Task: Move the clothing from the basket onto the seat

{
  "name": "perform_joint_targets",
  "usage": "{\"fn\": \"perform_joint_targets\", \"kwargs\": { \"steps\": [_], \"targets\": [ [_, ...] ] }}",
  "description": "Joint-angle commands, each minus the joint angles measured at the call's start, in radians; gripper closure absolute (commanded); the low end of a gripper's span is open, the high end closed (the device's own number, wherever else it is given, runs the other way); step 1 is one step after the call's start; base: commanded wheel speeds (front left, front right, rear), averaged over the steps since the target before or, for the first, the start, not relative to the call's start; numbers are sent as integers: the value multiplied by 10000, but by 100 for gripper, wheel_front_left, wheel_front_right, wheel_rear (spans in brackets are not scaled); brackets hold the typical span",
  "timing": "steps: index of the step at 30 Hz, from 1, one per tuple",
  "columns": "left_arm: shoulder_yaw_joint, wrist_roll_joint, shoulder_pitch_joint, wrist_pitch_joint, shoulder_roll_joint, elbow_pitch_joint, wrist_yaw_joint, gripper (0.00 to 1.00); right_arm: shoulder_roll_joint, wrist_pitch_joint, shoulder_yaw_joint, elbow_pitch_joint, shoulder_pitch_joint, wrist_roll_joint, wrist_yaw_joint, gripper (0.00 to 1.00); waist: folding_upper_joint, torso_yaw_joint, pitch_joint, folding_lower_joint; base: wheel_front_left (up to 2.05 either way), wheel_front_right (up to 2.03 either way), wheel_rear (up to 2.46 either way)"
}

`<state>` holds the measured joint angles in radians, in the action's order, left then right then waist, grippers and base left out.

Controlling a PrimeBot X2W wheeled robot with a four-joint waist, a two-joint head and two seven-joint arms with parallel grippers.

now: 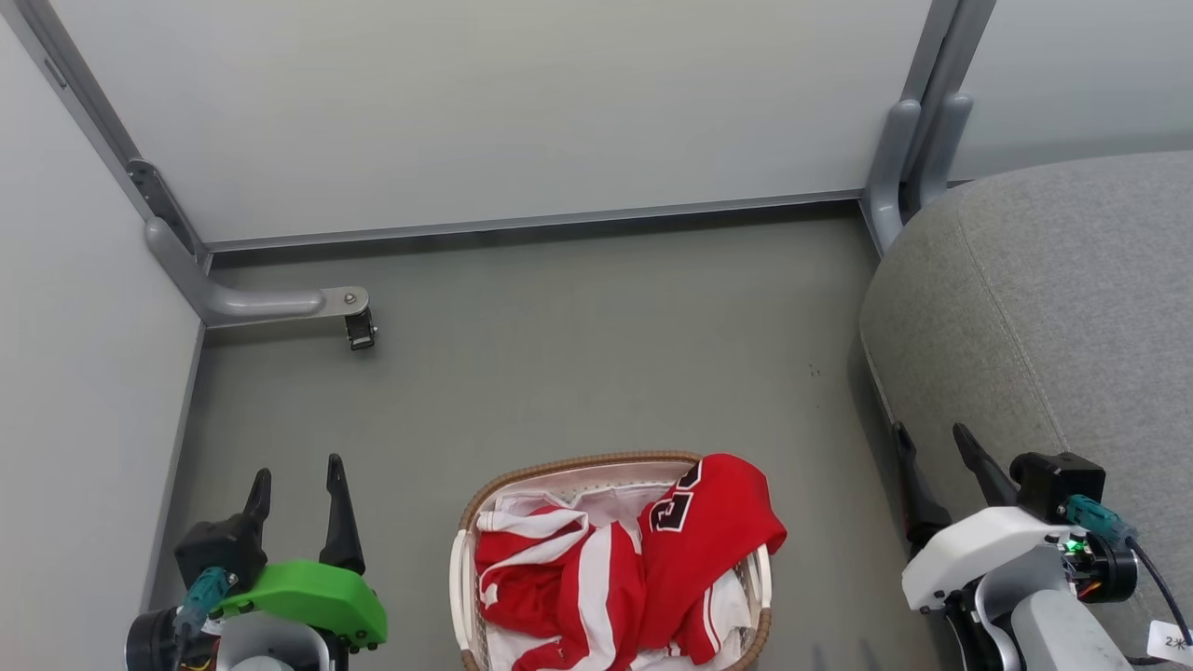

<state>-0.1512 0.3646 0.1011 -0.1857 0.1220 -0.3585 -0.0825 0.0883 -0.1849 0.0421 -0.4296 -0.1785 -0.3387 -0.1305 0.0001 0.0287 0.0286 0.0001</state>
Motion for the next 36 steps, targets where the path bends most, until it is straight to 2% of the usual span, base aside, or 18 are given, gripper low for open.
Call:
{"fn": "perform_joint_targets", "kwargs": {
  "steps": [1,10,24,30,36],
  "targets": [
    [88,-221,-87,-82,-24,77,-53,0,11,-89,-13,4,-49,217,-3,0,-1,14,5,-1,0,0,0],
    [698,-738,-429,-282,-357,252,-28,0,-92,-290,-375,-148,114,967,-2,0,-1,83,7,-1,0,0,0],
    [816,-2180,-343,-551,-585,40,262,0,-230,-572,-575,-443,-149,2157,-1,0,-1,-31,271,-1,0,0,0],
    [291,-2908,21,-656,-611,-200,525,0,-175,-664,-505,-230,-519,2571,-1,0,-1,-177,982,-1,0,0,0],
    [-257,-2940,856,-754,-675,-851,830,0,-137,-763,-357,212,-1190,2893,1,0,-1,-456,2378,-1,0,0,0]
  ]
}}
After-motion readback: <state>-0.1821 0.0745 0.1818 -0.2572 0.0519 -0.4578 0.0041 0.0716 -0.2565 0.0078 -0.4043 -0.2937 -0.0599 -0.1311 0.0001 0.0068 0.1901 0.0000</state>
